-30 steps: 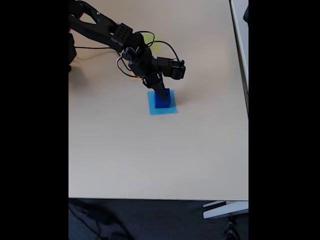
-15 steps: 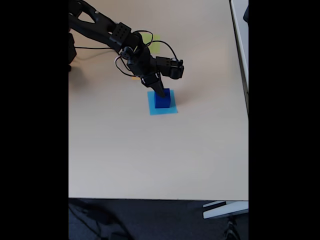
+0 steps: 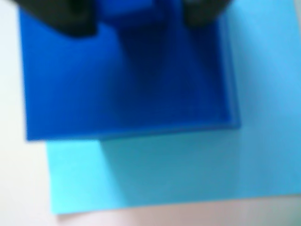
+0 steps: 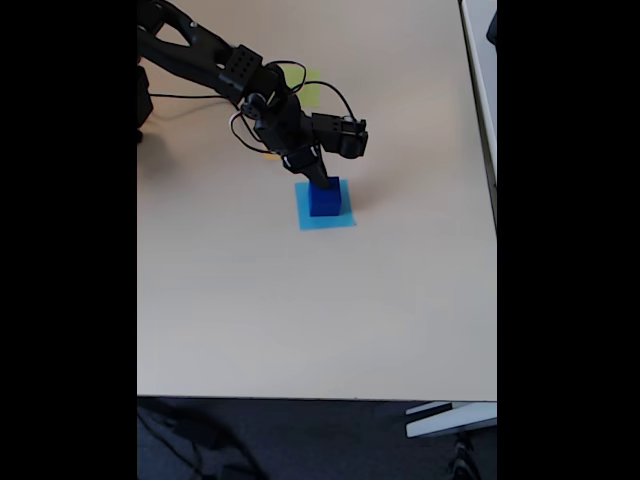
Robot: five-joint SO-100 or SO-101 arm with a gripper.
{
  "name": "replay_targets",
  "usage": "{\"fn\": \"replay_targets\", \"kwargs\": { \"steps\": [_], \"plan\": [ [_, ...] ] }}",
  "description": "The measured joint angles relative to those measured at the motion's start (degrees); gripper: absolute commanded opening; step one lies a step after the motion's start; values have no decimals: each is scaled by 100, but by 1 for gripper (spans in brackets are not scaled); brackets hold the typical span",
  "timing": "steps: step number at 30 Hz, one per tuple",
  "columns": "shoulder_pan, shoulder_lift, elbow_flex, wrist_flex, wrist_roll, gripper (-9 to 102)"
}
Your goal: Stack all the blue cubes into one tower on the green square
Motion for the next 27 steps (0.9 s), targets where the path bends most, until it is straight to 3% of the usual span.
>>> {"fn": "replay_targets", "kwargs": {
  "steps": [17, 27],
  "plan": [
    [0, 141, 88, 35, -9, 2],
    [-26, 211, -211, 791, -167, 2]
  ]
}}
